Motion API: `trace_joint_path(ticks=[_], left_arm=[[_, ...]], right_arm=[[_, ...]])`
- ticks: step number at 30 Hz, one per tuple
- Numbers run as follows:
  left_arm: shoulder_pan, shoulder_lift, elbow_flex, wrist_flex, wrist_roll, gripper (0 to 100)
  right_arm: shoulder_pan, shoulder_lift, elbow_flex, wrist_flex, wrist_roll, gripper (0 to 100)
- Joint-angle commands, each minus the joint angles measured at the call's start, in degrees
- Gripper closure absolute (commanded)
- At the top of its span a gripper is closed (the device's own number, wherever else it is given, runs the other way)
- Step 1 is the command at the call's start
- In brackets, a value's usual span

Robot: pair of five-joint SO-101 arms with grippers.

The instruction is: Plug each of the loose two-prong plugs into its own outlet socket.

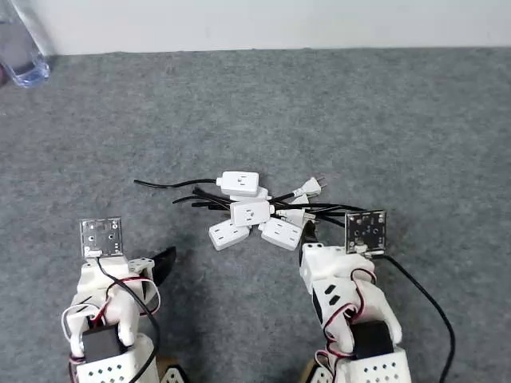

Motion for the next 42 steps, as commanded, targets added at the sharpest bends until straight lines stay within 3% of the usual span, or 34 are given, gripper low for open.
trace_joint_path(ticks=[1, 5, 11, 13, 16, 18, 26, 31, 35, 38, 40, 42], left_arm=[[-0.1, -0.5, -0.5, -3.0, -0.3, 62], [0.2, -0.5, -0.6, -13.4, 0.0, 62], [9.1, -0.4, -0.5, -23.8, 2.9, 62], [11.2, -0.4, -0.5, -23.5, 5.6, 62], [12.7, -0.4, -0.5, -15.8, 11.1, 62], [13.2, -0.4, -0.5, -11.6, 10.0, 62], [8.6, -0.5, -0.7, -13.4, 9.2, 62], [7.8, -0.5, -0.9, -13.7, 13.3, 62], [7.6, -0.5, -2.0, -11.5, 13.2, 62], [7.6, -0.5, -1.8, -11.5, 9.6, 62], [7.6, -0.5, -1.5, -11.3, 6.3, 67], [7.8, -0.5, -1.5, -11.2, 4.5, 81]], right_arm=[[-0.1, 0.3, 0.7, 0.5, -0.7, 66.4], [0.0, 0.3, 0.7, 0.5, -0.8, 66.4], [4.9, 0.2, 0.7, -1.6, -0.9, 66.3], [6.6, 0.2, 0.8, -2.4, -0.9, 66.3], [8.7, 0.0, 0.8, -2.8, -0.9, 66.3], [10.2, -0.2, 0.8, -2.9, -0.9, 66.3], [12.8, 0.2, 0.7, -4.4, -0.9, 66.3], [13.2, -0.2, 0.7, -3.8, -0.8, 66.3], [18.2, -0.2, 0.1, -3.8, -1.1, 66.4], [21.1, -0.2, -1.3, -2.4, -6.0, 66.6], [20.8, -0.2, -1.3, -2.2, -5.5, 69.7], [18.5, -0.2, -1.2, -2.2, -1.1, 83.7]])
